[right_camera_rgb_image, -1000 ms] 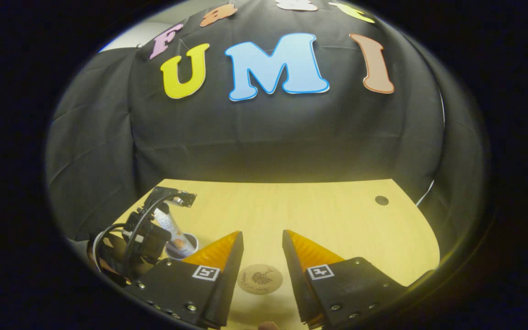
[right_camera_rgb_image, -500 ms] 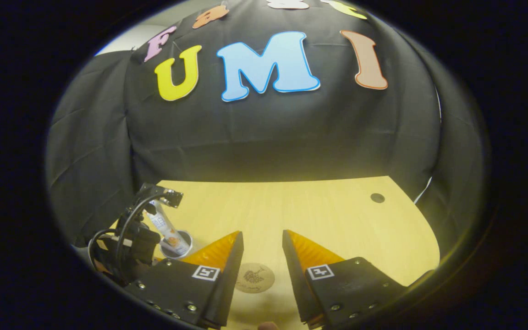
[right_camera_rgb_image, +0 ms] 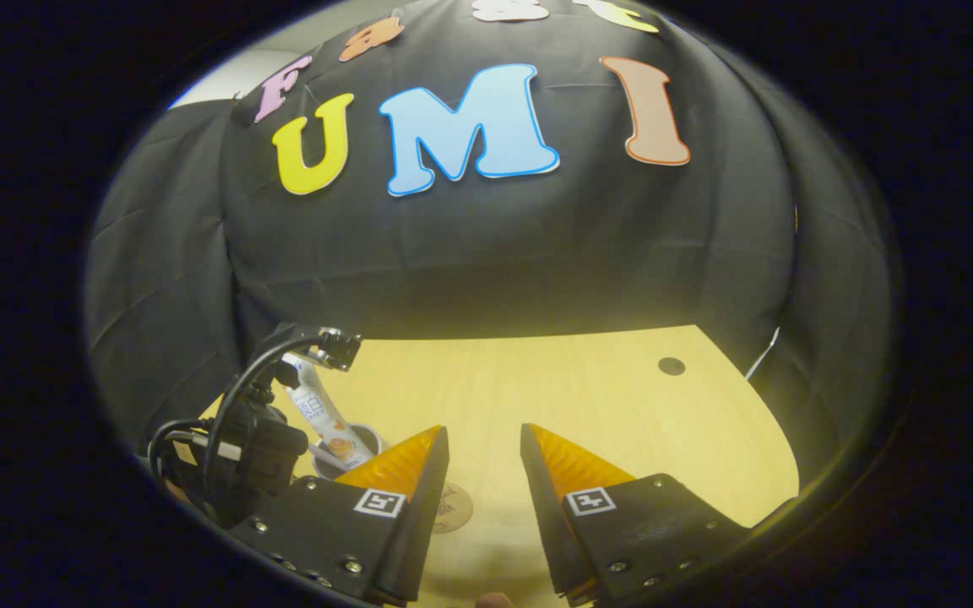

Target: Put the toothbrush and toothpaste on the desktop into the cup, then pick up the cup and place it on the coaster on the desktop.

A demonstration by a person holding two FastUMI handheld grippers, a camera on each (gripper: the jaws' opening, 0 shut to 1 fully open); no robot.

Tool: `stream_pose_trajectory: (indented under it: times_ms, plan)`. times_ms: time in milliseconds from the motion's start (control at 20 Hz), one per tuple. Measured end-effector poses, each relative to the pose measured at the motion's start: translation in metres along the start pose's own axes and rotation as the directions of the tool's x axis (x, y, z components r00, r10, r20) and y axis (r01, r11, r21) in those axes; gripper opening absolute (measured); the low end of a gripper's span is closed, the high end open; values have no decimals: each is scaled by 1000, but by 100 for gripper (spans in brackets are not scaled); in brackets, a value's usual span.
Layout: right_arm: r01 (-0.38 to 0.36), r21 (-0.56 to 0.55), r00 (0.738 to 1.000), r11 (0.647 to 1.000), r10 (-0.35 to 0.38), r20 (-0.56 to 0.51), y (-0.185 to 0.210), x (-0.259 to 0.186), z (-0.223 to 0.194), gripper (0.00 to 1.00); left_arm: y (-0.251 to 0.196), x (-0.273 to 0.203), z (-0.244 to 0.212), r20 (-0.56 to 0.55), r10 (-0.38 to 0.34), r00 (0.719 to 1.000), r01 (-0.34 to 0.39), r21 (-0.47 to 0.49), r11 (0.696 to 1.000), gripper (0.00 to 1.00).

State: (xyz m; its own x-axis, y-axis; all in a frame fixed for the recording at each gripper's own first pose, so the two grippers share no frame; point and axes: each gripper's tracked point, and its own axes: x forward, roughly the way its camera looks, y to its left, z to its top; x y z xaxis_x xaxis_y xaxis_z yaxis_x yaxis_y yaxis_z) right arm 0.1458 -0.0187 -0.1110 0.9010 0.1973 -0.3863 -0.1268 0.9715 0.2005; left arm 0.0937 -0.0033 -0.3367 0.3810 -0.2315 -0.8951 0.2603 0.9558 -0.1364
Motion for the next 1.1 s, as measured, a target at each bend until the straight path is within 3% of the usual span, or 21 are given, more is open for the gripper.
stream_pose_trajectory:
  times_ms: [50,100,150,300,350,400,450,600,650,700,850,900,950,1100]
  plan:
    - [5,6,1000,1000,-5,-1,-6,-1,-1,54,0,-1,0,-4,-7,1000,7,1,1000,41]
    - [9,11,1000,1000,-9,-2,-11,-3,-1,54,0,-2,-1,-11,-9,1000,9,4,1000,35]
    - [12,16,1000,1000,-12,-3,-17,-5,-2,53,3,-1,-2,-15,-8,1000,8,2,1000,41]
    - [19,26,1000,999,-19,-6,-35,2,-7,55,-1,-3,-1,-24,3,1000,-3,-2,1000,41]
    - [22,28,1000,999,-22,-8,-40,2,-8,55,0,-4,-2,-28,7,1000,-7,-5,1000,35]
    - [24,31,1000,999,-23,-11,-44,1,-10,55,-1,-3,-2,-30,11,999,-11,-8,1000,41]
    - [24,36,1000,999,-23,-15,-48,0,-12,55,-1,-4,-2,-33,15,999,-15,-12,1000,35]
    - [25,49,999,999,-23,-25,-57,1,-14,55,-2,-5,-2,-54,20,998,-22,-28,999,35]
    - [23,53,999,998,-22,-25,-58,1,-14,55,-2,-7,2,-50,23,999,-24,-20,1000,41]
    - [23,57,999,998,-21,-23,-60,2,-12,55,-2,-3,-2,-54,29,998,-31,-19,999,35]
    - [18,61,1000,998,-16,-27,-62,2,-14,55,4,-1,-3,-65,54,996,-55,-12,998,35]
    - [16,61,1000,998,-14,-27,-63,2,-13,54,7,1,-6,-70,66,995,-66,-10,998,30]
    - [15,62,1000,998,-13,-28,-63,2,-13,55,8,1,-7,-75,76,994,-76,1,997,35]
    - [13,59,1000,998,-12,-26,-65,-1,-12,54,5,2,-7,-82,88,993,-87,11,996,36]
